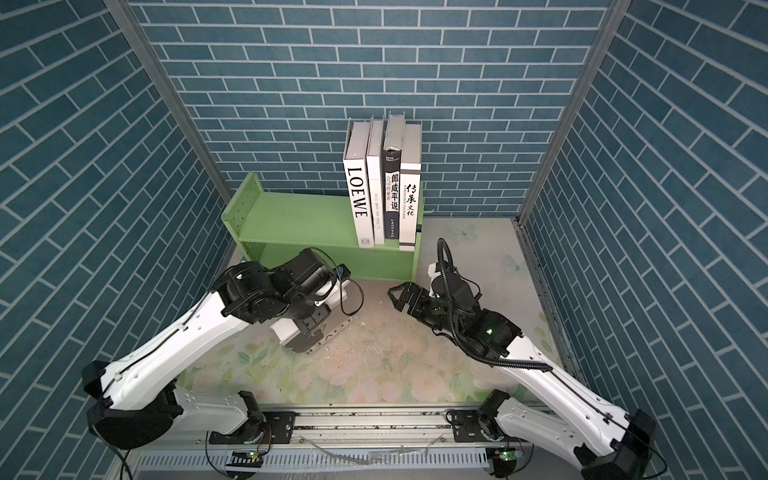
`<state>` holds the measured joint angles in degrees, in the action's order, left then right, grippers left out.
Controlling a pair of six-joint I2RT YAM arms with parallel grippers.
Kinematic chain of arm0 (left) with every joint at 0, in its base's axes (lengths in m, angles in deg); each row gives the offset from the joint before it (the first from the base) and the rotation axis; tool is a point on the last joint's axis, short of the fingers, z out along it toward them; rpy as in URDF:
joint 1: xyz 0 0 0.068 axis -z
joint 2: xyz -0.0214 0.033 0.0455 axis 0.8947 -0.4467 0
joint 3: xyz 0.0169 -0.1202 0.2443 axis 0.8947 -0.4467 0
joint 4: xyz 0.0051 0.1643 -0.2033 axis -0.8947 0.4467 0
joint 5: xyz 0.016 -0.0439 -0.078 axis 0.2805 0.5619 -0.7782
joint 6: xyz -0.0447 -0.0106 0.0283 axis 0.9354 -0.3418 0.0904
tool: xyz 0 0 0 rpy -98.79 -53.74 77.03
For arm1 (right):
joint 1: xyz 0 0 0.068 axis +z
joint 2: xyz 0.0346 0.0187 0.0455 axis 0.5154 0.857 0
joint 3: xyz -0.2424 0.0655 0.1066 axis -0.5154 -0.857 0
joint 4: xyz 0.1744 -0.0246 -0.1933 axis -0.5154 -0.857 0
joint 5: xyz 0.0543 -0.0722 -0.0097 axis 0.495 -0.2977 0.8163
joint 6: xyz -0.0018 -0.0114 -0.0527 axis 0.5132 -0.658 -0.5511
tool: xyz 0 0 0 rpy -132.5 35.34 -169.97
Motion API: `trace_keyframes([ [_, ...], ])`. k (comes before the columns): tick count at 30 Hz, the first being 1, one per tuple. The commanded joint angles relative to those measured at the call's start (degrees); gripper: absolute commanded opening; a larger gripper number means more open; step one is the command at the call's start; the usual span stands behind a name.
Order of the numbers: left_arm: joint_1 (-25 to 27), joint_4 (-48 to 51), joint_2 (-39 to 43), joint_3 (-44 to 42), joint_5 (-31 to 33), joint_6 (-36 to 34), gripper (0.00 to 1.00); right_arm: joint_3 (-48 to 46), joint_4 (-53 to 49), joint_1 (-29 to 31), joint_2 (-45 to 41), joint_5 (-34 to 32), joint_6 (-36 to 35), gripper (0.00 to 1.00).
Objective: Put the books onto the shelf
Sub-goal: 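Grip the LOVER booklet's edge with the left gripper and lift it upright, then swing the LOVER booklet toward the shelf with left while right rises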
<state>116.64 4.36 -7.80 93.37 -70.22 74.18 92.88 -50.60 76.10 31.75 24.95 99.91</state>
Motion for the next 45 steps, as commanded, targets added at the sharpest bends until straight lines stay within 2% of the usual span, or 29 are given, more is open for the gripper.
trace_keyframes([
  [1,2.6,3.1,5.0,4.5,5.4,4.6,0.2,4.7,0.8,-2.0,3.9,11.6,5.4,0.98],
  [5,5.5,9.0,7.3,11.2,9.0,9.2,0.2,11.4,-0.1,-2.3,9.0,16.6,7.3,0.98],
  [12,5.6,15.3,8.3,30.0,4.8,11.7,0.18,21.8,-0.6,-4.4,12.8,21.6,7.5,0.98],
  [15,5.6,8.5,12.6,31.6,4.0,10.1,0.17,27.9,-0.6,-4.7,14.4,23.0,6.5,0.98],
  [19,5.6,-17.3,24.4,18.8,-2.9,3.5,0.17,35.6,-1.8,-6.5,15.7,24.9,6.2,0.98],
  [20,5.6,-20.6,25.8,17.2,-4.5,2.4,0.17,37.8,-2.9,-6.9,16.1,25.6,6.3,0.98],
  [22,5.5,-23.4,26.3,17.1,-7.3,1.1,0.17,41.4,-6.7,-7.6,16.4,25.9,6.3,0.98],
  [25,5.6,-18.1,21.9,21.9,-10.3,0.0,0.15,44.0,-12.8,-8.4,15.8,26.6,7.0,0.98],
  [30,5.6,-8.4,12.9,28.0,-15.6,-1.5,0.12,41.4,-22.2,-10.2,11.4,27.4,10.7,0.98],
  [34,5.6,-8.1,9.6,27.3,-19.4,-2.4,0.11,36.0,-26.7,-10.8,5.9,28.4,17.7,0.98],
  [37,5.6,-6.5,7.7,26.9,-19.6,-3.4,0.11,33.7,-30.4,-11.4,1.9,27.1,22.4,0.97],
  [41,5.6,-6.9,6.9,22.9,-18.6,-4.0,0.09,28.3,-29.1,-12.1,-3.6,24.1,29.1,0.97],
  [45,5.7,-6.8,6.4,18.7,-15.5,-5.0,0.08,18.0,-22.8,-12.2,-10.4,19.7,39.2,0.97],
])
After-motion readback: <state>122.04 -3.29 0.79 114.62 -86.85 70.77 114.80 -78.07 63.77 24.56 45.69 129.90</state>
